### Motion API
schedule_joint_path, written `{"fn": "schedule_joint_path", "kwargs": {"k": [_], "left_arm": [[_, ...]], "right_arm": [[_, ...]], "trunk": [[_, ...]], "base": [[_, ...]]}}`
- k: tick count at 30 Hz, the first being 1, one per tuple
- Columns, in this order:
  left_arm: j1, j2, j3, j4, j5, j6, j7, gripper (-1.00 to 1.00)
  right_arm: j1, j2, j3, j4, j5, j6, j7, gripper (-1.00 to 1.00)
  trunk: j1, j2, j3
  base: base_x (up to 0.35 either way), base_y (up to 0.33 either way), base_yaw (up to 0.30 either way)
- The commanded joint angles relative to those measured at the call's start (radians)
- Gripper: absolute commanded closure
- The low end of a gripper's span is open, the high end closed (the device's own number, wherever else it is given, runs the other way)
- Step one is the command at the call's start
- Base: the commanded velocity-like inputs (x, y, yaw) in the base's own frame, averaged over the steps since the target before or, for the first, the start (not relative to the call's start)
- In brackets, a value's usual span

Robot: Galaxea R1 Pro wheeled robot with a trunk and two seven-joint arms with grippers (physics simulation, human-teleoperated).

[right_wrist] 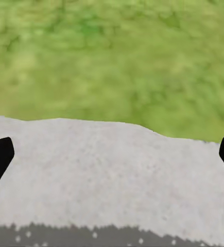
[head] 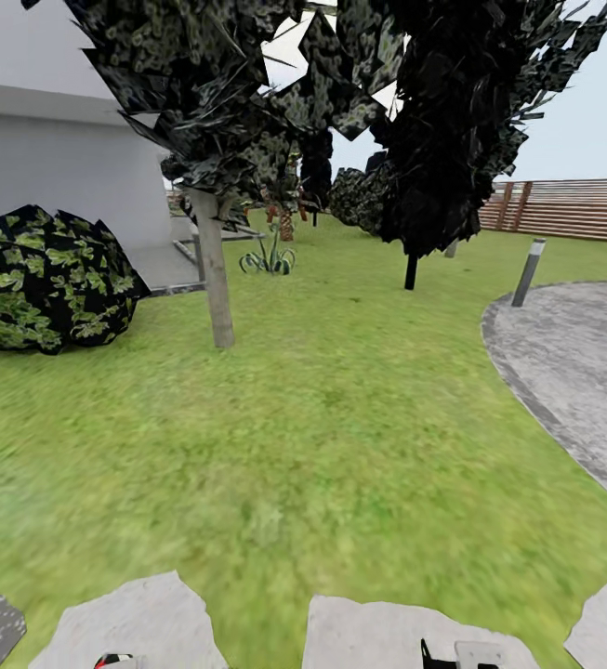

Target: Pick up the pesticide atomizer in the garden and spray insectifuge to fully cover both potted plants in the garden.

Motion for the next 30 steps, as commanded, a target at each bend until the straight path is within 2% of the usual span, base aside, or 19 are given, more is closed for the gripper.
{"fn": "schedule_joint_path", "kwargs": {"k": [1,18,30], "left_arm": [[-0.001,0.000,-0.002,0.001,0.006,-0.003,0.000,1.00],[-0.001,0.001,-0.002,0.001,0.006,-0.003,0.000,1.00],[-0.001,0.001,-0.002,0.001,0.006,-0.004,0.000,1.00]], "right_arm": [[-0.001,0.000,-0.005,0.001,0.006,-0.003,-0.002,-1.00],[-0.001,0.000,-0.005,0.001,0.006,-0.003,-0.002,-1.00],[-0.001,0.000,-0.005,0.001,0.006,-0.003,-0.002,-1.00]], "trunk": [[0.000,0.000,-0.001],[0.000,0.000,-0.001],[0.000,0.000,-0.001]], "base": [[0.000,0.307,0.278],[0.005,0.307,0.278],[0.138,0.296,0.278]]}}
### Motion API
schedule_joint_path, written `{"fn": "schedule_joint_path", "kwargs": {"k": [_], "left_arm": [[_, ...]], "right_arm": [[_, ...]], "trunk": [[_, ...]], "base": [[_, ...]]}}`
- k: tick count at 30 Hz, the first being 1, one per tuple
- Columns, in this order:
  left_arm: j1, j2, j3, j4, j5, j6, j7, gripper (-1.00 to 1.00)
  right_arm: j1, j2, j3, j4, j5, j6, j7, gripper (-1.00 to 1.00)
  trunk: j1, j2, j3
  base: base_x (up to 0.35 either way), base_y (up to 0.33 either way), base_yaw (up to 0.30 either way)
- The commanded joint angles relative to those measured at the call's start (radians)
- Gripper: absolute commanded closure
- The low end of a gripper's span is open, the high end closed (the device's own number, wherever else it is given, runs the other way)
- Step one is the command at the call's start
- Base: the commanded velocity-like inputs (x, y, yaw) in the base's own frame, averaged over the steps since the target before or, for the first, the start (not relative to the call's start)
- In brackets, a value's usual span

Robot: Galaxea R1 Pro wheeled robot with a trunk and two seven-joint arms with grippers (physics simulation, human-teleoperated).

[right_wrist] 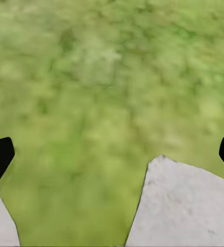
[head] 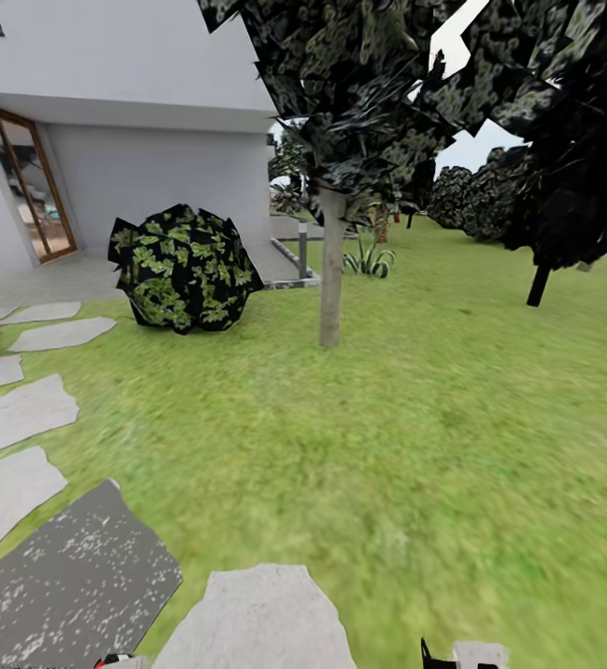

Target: Pick up the pesticide atomizer in the garden and spray insectifuge to fully cover both potted plants in the garden.

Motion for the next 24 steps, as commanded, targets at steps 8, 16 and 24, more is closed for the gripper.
{"fn": "schedule_joint_path", "kwargs": {"k": [8,16,24], "left_arm": [[-0.001,0.001,-0.004,0.002,0.006,-0.004,0.000,1.00],[-0.001,0.001,-0.004,0.001,0.006,-0.004,0.000,1.00],[-0.001,0.001,-0.003,0.001,0.006,-0.004,0.000,1.00]], "right_arm": [[0.000,0.000,-0.006,0.001,0.006,-0.003,-0.002,-1.00],[0.000,0.000,-0.006,0.001,0.006,-0.003,-0.002,-1.00],[0.000,0.000,-0.006,0.001,0.006,-0.003,-0.002,-1.00]], "trunk": [[0.000,0.000,-0.001],[0.000,0.000,-0.001],[0.000,0.000,-0.001]], "base": [[0.228,0.247,0.278],[0.234,0.242,0.278],[0.248,0.230,0.278]]}}
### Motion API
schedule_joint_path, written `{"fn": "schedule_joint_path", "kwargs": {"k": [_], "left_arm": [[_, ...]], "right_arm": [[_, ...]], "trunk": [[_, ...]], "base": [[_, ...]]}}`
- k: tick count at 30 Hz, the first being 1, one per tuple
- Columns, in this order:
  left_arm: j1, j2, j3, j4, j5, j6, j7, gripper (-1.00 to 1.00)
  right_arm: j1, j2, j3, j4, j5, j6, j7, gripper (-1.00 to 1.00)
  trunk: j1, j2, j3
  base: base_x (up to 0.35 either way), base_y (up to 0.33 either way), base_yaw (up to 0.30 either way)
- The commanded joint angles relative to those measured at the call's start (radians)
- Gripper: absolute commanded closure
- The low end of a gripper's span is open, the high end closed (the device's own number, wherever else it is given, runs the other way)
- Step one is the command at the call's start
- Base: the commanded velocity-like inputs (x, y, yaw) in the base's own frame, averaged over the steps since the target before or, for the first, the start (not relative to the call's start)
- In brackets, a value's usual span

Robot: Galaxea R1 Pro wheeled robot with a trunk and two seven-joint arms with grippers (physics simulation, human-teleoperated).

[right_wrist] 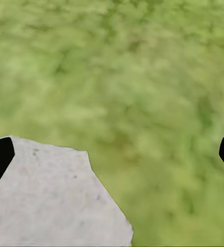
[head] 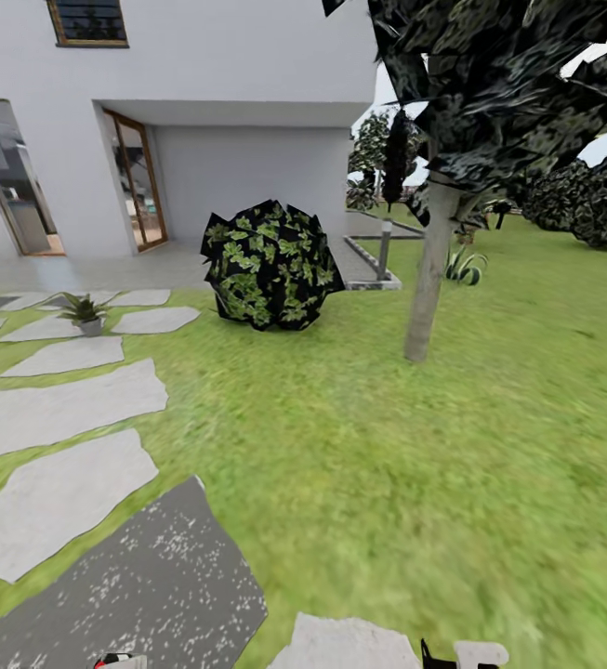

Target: Pick up the pesticide atomizer in the garden and spray insectifuge to fully cover both potted plants in the garden.

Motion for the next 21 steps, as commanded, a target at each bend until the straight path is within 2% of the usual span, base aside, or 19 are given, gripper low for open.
{"fn": "schedule_joint_path", "kwargs": {"k": [1,21], "left_arm": [[-0.001,0.000,-0.002,0.001,0.006,-0.003,0.000,1.00],[-0.001,0.000,-0.003,0.001,0.005,-0.003,0.000,1.00]], "right_arm": [[0.000,0.000,-0.006,0.001,0.006,-0.003,-0.002,-1.00],[-0.001,0.002,-0.006,0.001,0.006,-0.003,-0.002,-1.00]], "trunk": [[0.000,0.000,-0.001],[0.000,0.000,-0.001]], "base": [[0.272,0.214,0.278],[0.281,0.198,0.278]]}}
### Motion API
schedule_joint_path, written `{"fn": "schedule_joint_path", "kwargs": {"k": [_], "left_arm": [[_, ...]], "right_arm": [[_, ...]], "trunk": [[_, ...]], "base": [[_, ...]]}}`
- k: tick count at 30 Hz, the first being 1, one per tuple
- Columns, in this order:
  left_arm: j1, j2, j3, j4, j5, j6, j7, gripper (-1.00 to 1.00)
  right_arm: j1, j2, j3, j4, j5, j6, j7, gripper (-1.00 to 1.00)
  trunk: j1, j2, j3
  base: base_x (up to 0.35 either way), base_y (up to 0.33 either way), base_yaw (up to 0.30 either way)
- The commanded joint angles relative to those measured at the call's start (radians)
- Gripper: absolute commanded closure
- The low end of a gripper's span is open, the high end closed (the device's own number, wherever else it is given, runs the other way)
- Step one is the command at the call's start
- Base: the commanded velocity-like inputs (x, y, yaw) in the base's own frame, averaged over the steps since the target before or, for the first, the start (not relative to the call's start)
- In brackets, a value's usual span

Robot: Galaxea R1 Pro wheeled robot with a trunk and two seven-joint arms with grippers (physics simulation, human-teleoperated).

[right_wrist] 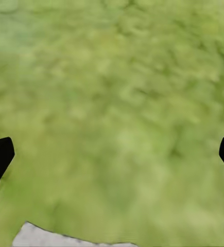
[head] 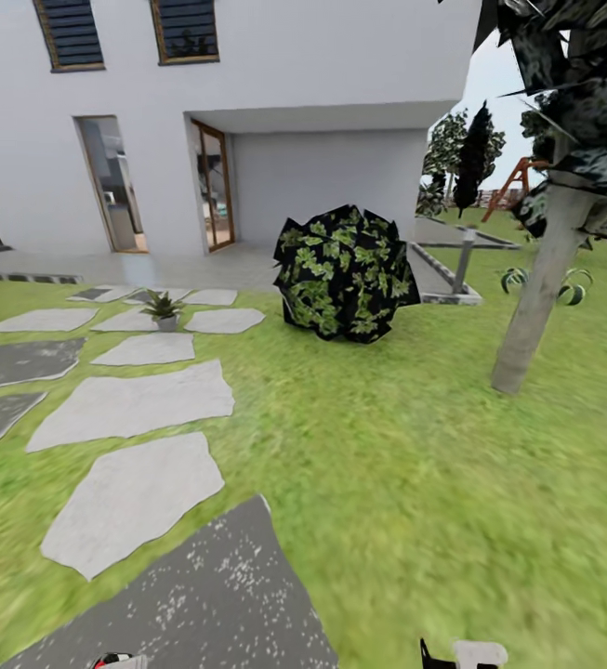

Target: Pick up the pesticide atomizer in the garden and spray insectifuge to fully cover both potted plants in the garden.

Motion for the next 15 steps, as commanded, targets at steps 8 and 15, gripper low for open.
{"fn": "schedule_joint_path", "kwargs": {"k": [8,15], "left_arm": [[-0.001,0.000,-0.001,0.001,0.007,-0.003,0.000,1.00],[-0.001,0.000,-0.001,0.002,0.006,-0.003,0.000,1.00]], "right_arm": [[0.000,0.000,-0.006,0.001,0.006,-0.003,-0.002,-1.00],[0.000,0.000,-0.006,0.001,0.006,-0.003,-0.002,-1.00]], "trunk": [[0.000,0.000,-0.001],[0.000,0.000,-0.001]], "base": [[0.285,0.185,0.278],[0.302,0.137,0.278]]}}
